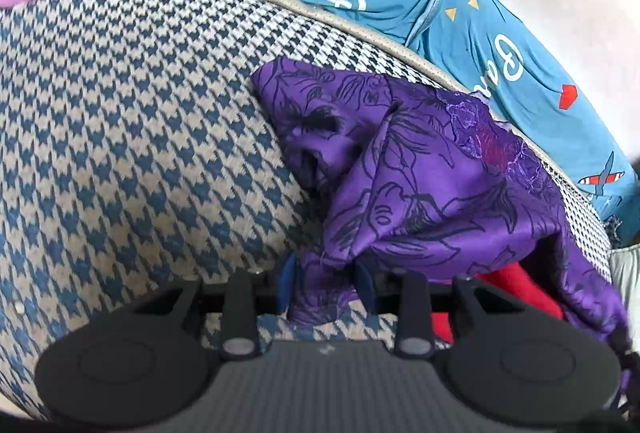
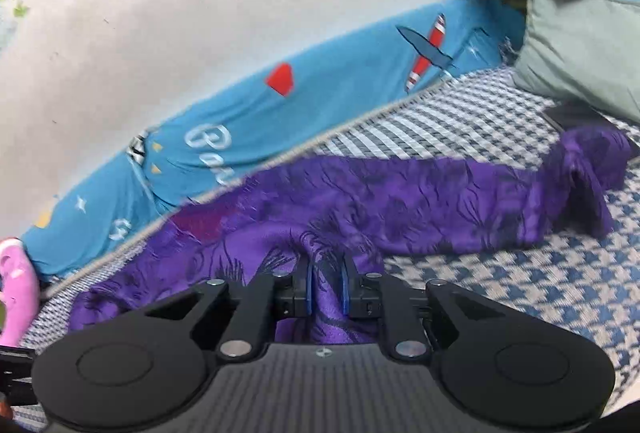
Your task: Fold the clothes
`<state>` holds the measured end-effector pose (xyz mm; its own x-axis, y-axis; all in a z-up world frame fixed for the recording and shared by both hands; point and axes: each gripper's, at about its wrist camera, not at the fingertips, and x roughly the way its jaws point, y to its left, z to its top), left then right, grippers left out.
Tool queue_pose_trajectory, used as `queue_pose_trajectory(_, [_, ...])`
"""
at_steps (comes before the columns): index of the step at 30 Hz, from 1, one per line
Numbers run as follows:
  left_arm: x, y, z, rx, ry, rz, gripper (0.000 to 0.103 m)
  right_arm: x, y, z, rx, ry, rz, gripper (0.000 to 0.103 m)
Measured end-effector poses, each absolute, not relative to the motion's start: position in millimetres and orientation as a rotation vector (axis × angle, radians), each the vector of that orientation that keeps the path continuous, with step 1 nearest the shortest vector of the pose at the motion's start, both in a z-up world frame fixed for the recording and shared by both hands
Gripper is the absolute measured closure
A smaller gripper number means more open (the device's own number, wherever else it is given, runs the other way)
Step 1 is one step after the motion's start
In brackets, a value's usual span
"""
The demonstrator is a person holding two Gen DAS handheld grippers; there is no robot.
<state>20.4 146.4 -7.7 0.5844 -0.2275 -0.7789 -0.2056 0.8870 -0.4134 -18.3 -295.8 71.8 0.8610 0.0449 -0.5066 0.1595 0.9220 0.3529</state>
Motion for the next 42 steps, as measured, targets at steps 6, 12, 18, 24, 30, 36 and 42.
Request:
queue_pose_trajectory(6, [14, 150, -7, -0.483, 0.96, -0.026, 0.069, -16, -301, 69, 0.428, 0.553, -0.066, 0.076])
queue_pose_trajectory(12, [19, 149, -10, -0.516, 0.96, -0.054, 0.052, -17, -308, 68, 0.449, 0.564, -0.077, 0.062])
queue_pose_trajectory(18, [11, 149, -7, -0.517, 0.941, -0.09, 0.033, -22, -312, 70, 0.442, 0.549, -0.07, 0.059])
queue_pose_trajectory(24, [14, 139, -10, -0.479, 0.937, -0.079, 0.027, -26, -314, 71, 0.422, 0.563, -0.052, 0.056])
queue_pose_trajectory(30, [22, 128, -15, -0.45, 0.933, -0.074, 0.02, -36, -321, 70, 0.427, 0.593, -0.021, 0.049])
queue_pose_trajectory(36, [30, 117, -19, -0.434, 0.939, -0.082, 0.027, -49, -330, 62, 0.477, 0.64, 0.002, 0.037])
queue_pose_trajectory(42, [31, 110, -21, -0.449, 0.955, -0.121, 0.063, -48, -328, 48, 0.491, 0.727, 0.026, 0.036])
